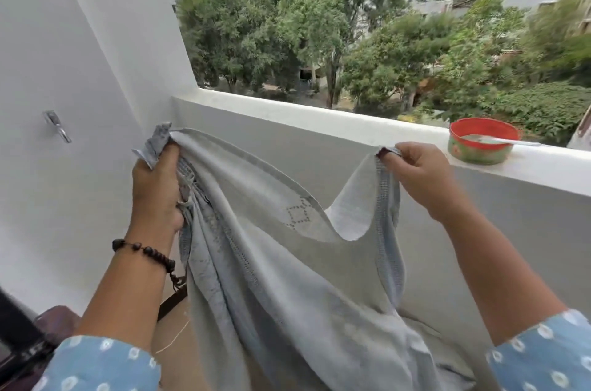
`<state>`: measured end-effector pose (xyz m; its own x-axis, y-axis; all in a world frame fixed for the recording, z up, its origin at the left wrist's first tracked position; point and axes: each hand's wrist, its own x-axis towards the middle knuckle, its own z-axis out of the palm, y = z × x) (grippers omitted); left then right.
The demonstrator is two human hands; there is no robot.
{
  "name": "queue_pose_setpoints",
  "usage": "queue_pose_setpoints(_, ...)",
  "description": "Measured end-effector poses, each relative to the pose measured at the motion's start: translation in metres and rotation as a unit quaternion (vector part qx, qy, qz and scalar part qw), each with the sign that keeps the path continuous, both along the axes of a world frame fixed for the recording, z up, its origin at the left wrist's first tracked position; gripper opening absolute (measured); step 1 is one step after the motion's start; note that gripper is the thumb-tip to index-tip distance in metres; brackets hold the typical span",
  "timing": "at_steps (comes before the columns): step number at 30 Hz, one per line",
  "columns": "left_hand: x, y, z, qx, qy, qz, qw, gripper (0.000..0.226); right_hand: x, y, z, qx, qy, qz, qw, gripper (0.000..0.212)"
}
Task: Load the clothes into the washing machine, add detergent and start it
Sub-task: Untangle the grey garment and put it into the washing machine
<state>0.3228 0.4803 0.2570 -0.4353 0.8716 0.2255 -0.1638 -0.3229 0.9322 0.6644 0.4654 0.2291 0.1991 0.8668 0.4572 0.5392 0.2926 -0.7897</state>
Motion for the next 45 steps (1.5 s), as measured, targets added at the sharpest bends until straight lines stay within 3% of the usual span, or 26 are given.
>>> queue_pose_setpoints(4,0.036,-0.011,-0.001,-0.027,0.057,-0.078,0.995,0.02,-0.017,0.002,0.012,0.031,0.027,0.044,0.998,0.039)
queue_pose_setpoints(6,0.057,-0.02,-0.002,-0.024,0.067,-0.14,0.988,0.003,-0.03,0.003,0.02,0.023,0.03,0.083,0.996,0.031)
queue_pose_setpoints(10,0.094,-0.026,-0.01,-0.051,0.075,-0.202,0.975,0.03,-0.049,0.001,0.039,-0.003,0.086,0.172,0.981,0.021)
queue_pose_setpoints(13,0.106,-0.026,-0.007,-0.1,-0.049,-0.253,0.961,0.034,-0.041,-0.004,0.052,-0.032,0.214,0.246,0.945,0.013)
queue_pose_setpoints(15,0.107,-0.028,-0.004,-0.08,-0.152,-0.294,0.94,0.038,-0.028,-0.005,0.055,-0.04,0.311,0.255,0.915,0.014)
queue_pose_setpoints(16,0.105,-0.028,-0.003,-0.06,-0.148,-0.302,0.94,0.041,-0.02,-0.004,0.056,-0.039,0.348,0.241,0.905,0.015)
queue_pose_setpoints(17,0.104,-0.029,-0.002,-0.032,-0.089,-0.302,0.949,0.048,-0.013,-0.002,0.056,-0.038,0.374,0.223,0.899,0.015)
queue_pose_setpoints(19,0.104,-0.032,-0.005,0.005,0.182,-0.286,0.941,0.07,0.0,0.003,0.058,-0.034,0.401,0.202,0.893,0.017)
queue_pose_setpoints(21,0.112,-0.031,-0.013,-0.031,0.491,-0.237,0.837,0.078,0.007,0.006,0.061,-0.032,0.41,0.199,0.889,0.018)
queue_pose_setpoints(22,0.117,-0.029,-0.02,-0.058,0.591,-0.208,0.777,0.072,0.01,0.007,0.063,-0.027,0.411,0.201,0.889,0.019)
queue_pose_setpoints(24,0.124,-0.024,-0.031,-0.096,0.69,-0.155,0.701,0.041,0.015,0.009,0.068,-0.012,0.416,0.205,0.886,0.02)
queue_pose_setpoints(26,0.124,-0.02,-0.038,-0.114,0.712,-0.12,0.682,0.019,0.024,0.011,0.07,0.0,0.421,0.207,0.883,0.02)
queue_pose_setpoints(28,0.118,-0.016,-0.039,-0.125,0.704,-0.108,0.691,0.028,0.036,0.015,0.069,0.003,0.428,0.199,0.881,0.02)
queue_pose_setpoints(29,0.113,-0.015,-0.038,-0.123,0.67,-0.114,0.723,0.027,0.042,0.016,0.069,0.004,0.435,0.194,0.879,0.02)
queue_pose_setpoints(30,0.111,-0.015,-0.036,-0.117,0.596,-0.131,0.784,0.023,0.048,0.017,0.068,0.005,0.444,0.19,0.876,0.02)
queue_pose_setpoints(32,0.115,-0.02,-0.03,-0.098,0.343,-0.172,0.918,0.033,0.055,0.019,0.066,0.002,0.453,0.191,0.871,0.02)
queue_pose_setpoints(33,0.119,-0.021,-0.027,-0.089,0.207,-0.168,0.96,0.029,0.056,0.019,0.064,-0.006,0.448,0.195,0.873,0.02)
queue_pose_setpoints(34,0.124,-0.023,-0.023,-0.079,0.099,-0.161,0.979,0.019,0.056,0.019,0.061,-0.016,0.435,0.199,0.878,0.019)
queue_pose_setpoints(36,0.139,-0.026,-0.014,-0.057,-0.035,-0.181,0.981,0.013,0.047,0.017,0.053,-0.04,0.4,0.215,0.89,0.015)
queue_pose_setpoints(38,0.156,-0.027,-0.007,-0.039,-0.093,-0.224,0.969,0.033,0.028,0.012,0.043,-0.07,0.353,0.253,0.898,0.012)
queue_pose_setpoints(43,0.186,-0.026,-0.017,0.004,0.029,-0.279,0.96,0.049,-0.012,0.005,0.027,-0.053,0.132,0.297,0.944,0.01)
queue_pose_setpoints(45,0.185,-0.026,-0.021,0.01,0.099,-0.318,0.943,0.054,-0.005,0.009,0.029,-0.06,0.101,0.287,0.951,0.011)
